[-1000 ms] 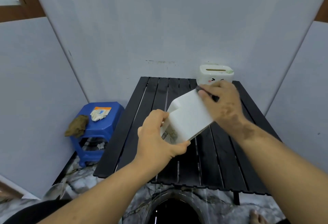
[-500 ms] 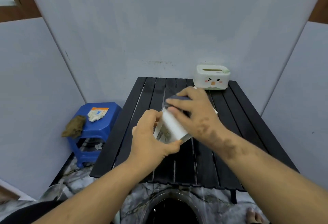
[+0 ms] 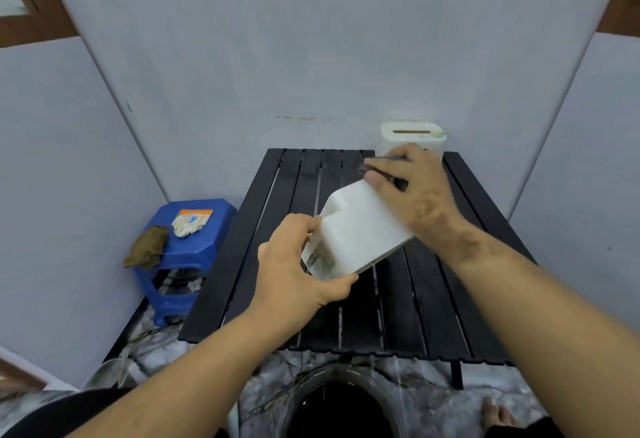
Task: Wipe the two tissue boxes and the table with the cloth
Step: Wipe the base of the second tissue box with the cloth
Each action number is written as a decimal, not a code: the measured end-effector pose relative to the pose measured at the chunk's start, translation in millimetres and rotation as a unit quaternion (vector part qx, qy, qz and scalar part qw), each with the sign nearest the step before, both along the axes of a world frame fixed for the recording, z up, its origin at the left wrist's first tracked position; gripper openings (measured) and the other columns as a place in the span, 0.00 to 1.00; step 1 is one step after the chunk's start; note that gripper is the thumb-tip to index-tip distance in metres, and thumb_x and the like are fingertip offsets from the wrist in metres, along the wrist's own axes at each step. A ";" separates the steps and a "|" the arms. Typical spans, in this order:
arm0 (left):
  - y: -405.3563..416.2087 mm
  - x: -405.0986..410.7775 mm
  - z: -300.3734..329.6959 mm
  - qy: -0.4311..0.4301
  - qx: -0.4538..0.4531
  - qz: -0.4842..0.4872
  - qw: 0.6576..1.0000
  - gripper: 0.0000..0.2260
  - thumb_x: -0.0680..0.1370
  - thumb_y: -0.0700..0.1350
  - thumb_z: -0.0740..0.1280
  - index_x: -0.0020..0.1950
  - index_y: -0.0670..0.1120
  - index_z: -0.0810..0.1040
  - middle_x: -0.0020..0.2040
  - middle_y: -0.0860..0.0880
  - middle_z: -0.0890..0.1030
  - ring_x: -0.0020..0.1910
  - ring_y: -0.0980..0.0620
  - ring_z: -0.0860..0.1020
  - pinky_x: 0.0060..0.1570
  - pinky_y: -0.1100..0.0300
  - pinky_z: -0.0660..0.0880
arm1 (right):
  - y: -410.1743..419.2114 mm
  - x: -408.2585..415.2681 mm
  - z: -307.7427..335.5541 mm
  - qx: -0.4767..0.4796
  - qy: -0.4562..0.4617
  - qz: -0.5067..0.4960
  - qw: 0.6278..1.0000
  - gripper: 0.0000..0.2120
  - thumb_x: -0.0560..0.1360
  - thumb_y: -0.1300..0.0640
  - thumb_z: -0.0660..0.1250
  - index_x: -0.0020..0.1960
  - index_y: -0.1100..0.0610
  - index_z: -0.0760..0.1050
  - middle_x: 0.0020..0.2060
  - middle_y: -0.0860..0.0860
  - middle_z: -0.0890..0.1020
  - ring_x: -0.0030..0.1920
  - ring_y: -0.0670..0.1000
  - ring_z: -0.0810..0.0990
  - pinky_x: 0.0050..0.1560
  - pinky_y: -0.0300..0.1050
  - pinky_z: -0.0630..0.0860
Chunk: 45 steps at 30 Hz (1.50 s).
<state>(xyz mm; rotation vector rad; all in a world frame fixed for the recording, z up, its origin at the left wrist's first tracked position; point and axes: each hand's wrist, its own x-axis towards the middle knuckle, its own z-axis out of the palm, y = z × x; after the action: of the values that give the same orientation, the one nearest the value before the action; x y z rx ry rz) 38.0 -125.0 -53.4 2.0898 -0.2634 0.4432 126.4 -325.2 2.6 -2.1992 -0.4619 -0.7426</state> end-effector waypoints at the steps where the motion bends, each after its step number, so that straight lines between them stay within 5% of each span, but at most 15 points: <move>1: -0.1 -0.2 -0.3 0.003 0.000 -0.002 1.000 0.29 0.59 0.58 0.79 0.55 0.69 0.70 0.55 0.63 0.78 0.60 0.48 0.75 0.57 0.46 0.76 | -13.2 5.5 0.4 0.032 0.032 -0.035 0.998 0.10 0.76 0.49 0.69 0.56 0.46 0.82 0.49 0.48 0.78 0.52 0.52 0.76 0.55 0.37 0.71; 4: -0.8 0.8 -1.8 0.000 -0.009 -0.001 1.000 0.29 0.59 0.58 0.79 0.56 0.67 0.70 0.55 0.62 0.79 0.59 0.49 0.76 0.56 0.50 0.76 | -9.6 -8.0 -8.2 0.041 0.030 -0.056 0.997 0.10 0.75 0.51 0.70 0.55 0.49 0.83 0.49 0.50 0.79 0.52 0.50 0.77 0.55 0.36 0.70; 9: 0.9 6.5 4.1 0.005 -0.037 -0.001 0.999 0.28 0.59 0.56 0.80 0.54 0.58 0.73 0.52 0.61 0.80 0.53 0.58 0.79 0.51 0.60 0.74 | 27.8 -48.2 -21.4 -0.112 -0.052 0.133 0.983 0.12 0.75 0.49 0.68 0.56 0.48 0.83 0.49 0.48 0.78 0.50 0.50 0.71 0.56 0.40 0.68; 16: 0.1 6.3 -0.4 0.013 -0.017 0.005 1.000 0.29 0.59 0.58 0.80 0.54 0.62 0.71 0.55 0.64 0.78 0.58 0.50 0.76 0.57 0.47 0.76 | -23.6 -26.3 -28.5 -0.014 -0.012 -0.031 0.999 0.09 0.75 0.49 0.69 0.55 0.44 0.82 0.50 0.46 0.77 0.55 0.55 0.75 0.58 0.51 0.74; 21: -4.5 4.1 3.9 -0.004 -0.045 -0.006 0.999 0.26 0.59 0.57 0.78 0.53 0.54 0.73 0.51 0.61 0.80 0.50 0.58 0.79 0.47 0.64 0.76 | 20.0 -61.2 -26.1 -0.143 -0.082 0.157 0.974 0.11 0.74 0.51 0.70 0.56 0.48 0.83 0.51 0.49 0.78 0.49 0.53 0.72 0.53 0.44 0.69; 27: 0.8 7.9 1.9 0.015 -0.011 0.010 1.000 0.29 0.58 0.60 0.80 0.53 0.61 0.71 0.55 0.66 0.77 0.58 0.53 0.76 0.54 0.55 0.74 | -52.2 -32.7 -33.9 -0.066 -0.045 0.003 0.997 0.13 0.74 0.56 0.72 0.57 0.45 0.81 0.55 0.45 0.79 0.55 0.52 0.72 0.61 0.53 0.71; 32: 5.2 10.7 6.1 0.019 -0.033 0.001 0.999 0.27 0.61 0.47 0.83 0.53 0.56 0.73 0.51 0.64 0.78 0.50 0.62 0.77 0.43 0.76 0.70 | -10.2 -57.7 -36.3 -0.166 -0.110 0.180 0.963 0.10 0.73 0.53 0.72 0.54 0.49 0.84 0.56 0.50 0.80 0.51 0.55 0.75 0.57 0.47 0.69; 38: 2.0 12.1 8.0 0.025 -0.028 0.012 0.999 0.26 0.63 0.48 0.84 0.49 0.59 0.71 0.52 0.61 0.79 0.51 0.64 0.75 0.43 0.79 0.68 | -53.2 -33.3 -42.1 -0.050 -0.045 0.009 0.998 0.15 0.71 0.62 0.75 0.54 0.48 0.83 0.56 0.45 0.79 0.57 0.53 0.72 0.62 0.53 0.71; 42: 3.1 15.0 5.5 0.024 -0.043 0.023 0.999 0.25 0.63 0.46 0.84 0.49 0.57 0.71 0.51 0.59 0.79 0.49 0.60 0.76 0.42 0.75 0.71 | -1.3 -52.3 -38.8 -0.092 -0.082 0.094 0.988 0.11 0.70 0.60 0.73 0.51 0.51 0.85 0.52 0.48 0.80 0.52 0.52 0.71 0.58 0.45 0.69; 45: 4.1 16.8 5.3 0.027 -0.046 0.021 0.998 0.24 0.64 0.45 0.84 0.49 0.56 0.72 0.50 0.58 0.80 0.47 0.60 0.76 0.41 0.73 0.72 | 8.6 -52.6 -23.7 -0.128 -0.030 0.154 0.979 0.11 0.71 0.58 0.73 0.52 0.48 0.84 0.52 0.46 0.80 0.52 0.48 0.70 0.60 0.37 0.65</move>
<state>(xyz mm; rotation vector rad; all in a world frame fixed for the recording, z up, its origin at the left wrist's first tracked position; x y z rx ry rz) 54.8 -120.8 -48.1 2.0173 -0.1646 0.4144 73.8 -316.6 -21.1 -2.2689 -0.9513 -0.6068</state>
